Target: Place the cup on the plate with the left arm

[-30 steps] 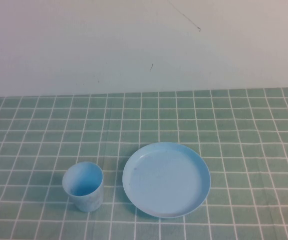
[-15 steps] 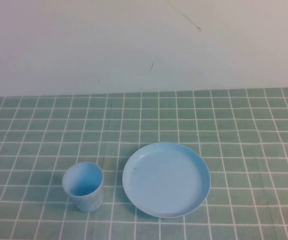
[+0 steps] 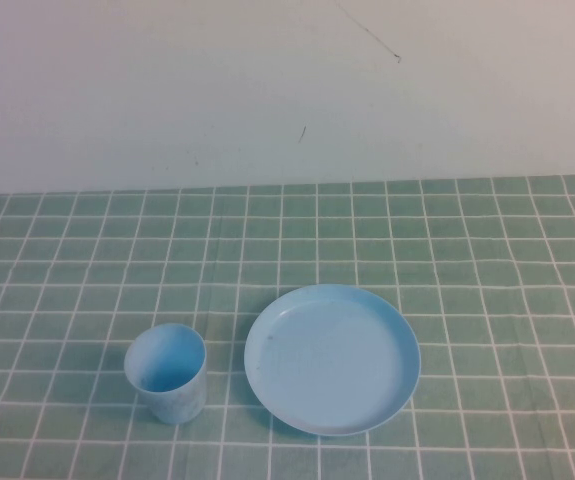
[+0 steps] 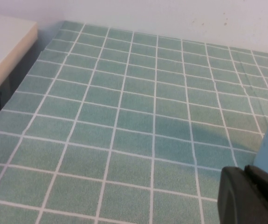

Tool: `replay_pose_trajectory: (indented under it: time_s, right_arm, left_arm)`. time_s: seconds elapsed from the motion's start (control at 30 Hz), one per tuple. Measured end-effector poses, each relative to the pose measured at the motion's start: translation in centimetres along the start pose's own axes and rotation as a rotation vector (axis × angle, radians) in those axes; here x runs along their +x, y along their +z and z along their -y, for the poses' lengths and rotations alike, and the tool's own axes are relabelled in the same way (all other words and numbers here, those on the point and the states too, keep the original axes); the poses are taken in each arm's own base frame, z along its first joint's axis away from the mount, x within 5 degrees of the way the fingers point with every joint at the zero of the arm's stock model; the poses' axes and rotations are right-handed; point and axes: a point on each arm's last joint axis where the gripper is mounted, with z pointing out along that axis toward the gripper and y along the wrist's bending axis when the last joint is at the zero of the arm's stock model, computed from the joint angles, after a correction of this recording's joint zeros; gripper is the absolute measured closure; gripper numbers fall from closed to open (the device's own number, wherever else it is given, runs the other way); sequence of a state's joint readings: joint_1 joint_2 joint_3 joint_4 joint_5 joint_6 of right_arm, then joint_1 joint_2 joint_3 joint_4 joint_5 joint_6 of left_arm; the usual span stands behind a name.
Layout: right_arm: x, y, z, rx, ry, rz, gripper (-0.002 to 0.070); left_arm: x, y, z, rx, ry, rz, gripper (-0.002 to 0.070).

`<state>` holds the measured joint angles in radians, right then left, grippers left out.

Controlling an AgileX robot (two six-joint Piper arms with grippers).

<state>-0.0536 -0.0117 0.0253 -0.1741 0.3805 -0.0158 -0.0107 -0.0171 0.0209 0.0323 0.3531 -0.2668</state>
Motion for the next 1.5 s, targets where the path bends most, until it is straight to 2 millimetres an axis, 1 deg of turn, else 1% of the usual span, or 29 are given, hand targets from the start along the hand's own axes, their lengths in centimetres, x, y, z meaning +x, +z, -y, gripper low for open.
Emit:
replay_pose_trajectory:
  time_s: [0.23, 0.3, 0.37, 0.5, 0.6, 0.73, 0.83, 0.93, 1.0, 1.07, 1.13, 1.2, 1.27, 1.33, 1.43, 1.5]
  right_arm:
    - [0.0, 0.0, 0.0, 0.0, 0.0, 0.0, 0.0678]
    - [0.0, 0.0, 0.0, 0.0, 0.0, 0.0, 0.0678]
    - [0.0, 0.0, 0.0, 0.0, 0.0, 0.0, 0.0678]
    - [0.0, 0.0, 0.0, 0.0, 0.0, 0.0, 0.0678]
    - [0.0, 0.0, 0.0, 0.0, 0.0, 0.0, 0.0678]
    - [0.0, 0.0, 0.0, 0.0, 0.0, 0.0, 0.0678]
    - [0.0, 0.0, 0.0, 0.0, 0.0, 0.0, 0.0678]
    - [0.0, 0.0, 0.0, 0.0, 0.0, 0.0, 0.0678]
    - [0.0, 0.0, 0.0, 0.0, 0.0, 0.0, 0.0678]
    - [0.0, 0.0, 0.0, 0.0, 0.0, 0.0, 0.0678]
    - [0.0, 0.0, 0.0, 0.0, 0.0, 0.0, 0.0678]
    - [0.0, 0.0, 0.0, 0.0, 0.0, 0.0, 0.0678]
    - [0.0, 0.0, 0.0, 0.0, 0.0, 0.0, 0.0678]
    - [0.0, 0.0, 0.0, 0.0, 0.0, 0.0, 0.0678]
    - [0.0, 0.0, 0.0, 0.0, 0.0, 0.0, 0.0678]
    - [0.0, 0.0, 0.0, 0.0, 0.0, 0.0, 0.0678]
  left_arm:
    - [-0.1, 0.0, 0.0, 0.002, 0.002, 0.01, 0.0678]
    - [-0.2, 0.0, 0.1, 0.008, 0.0, 0.033, 0.0678]
    - [-0.8, 0.0, 0.2, 0.028, 0.0, 0.102, 0.0678]
    - [-3.0, -0.5, 0.8, 0.098, 0.0, 0.357, 0.0678]
    - [-4.8, -1.5, 1.3, 0.159, 0.007, 0.586, 0.0678]
    - [-6.9, -3.6, 1.9, 0.226, 0.047, 0.907, 0.0678]
    - [-7.8, -5.2, 1.9, 0.251, 0.036, 1.113, 0.0678]
    - [-8.7, -7.3, 1.3, 0.254, -0.051, 1.362, 0.0678]
    - [-9.3, -8.4, 0.5, 0.236, -0.178, 1.461, 0.0678]
    - [-10.8, -9.8, -0.3, 0.229, -0.369, 1.523, 0.0678]
    - [-13.0, -11.5, -1.1, 0.224, -0.59, 1.543, 0.0678]
    - [-15.1, -13.4, -1.1, 0.213, -0.679, 1.522, 0.0678]
    - [-17.2, -15.6, -0.5, 0.2, -0.652, 1.496, 0.0678]
    - [-19.8, -17.9, 0.6, 0.167, -0.532, 1.484, 0.0678]
    - [-23.4, -19.9, 1.8, 0.074, -0.353, 1.486, 0.0678]
    - [-25.8, -20.1, 2.6, 0.023, -0.273, 1.472, 0.0678]
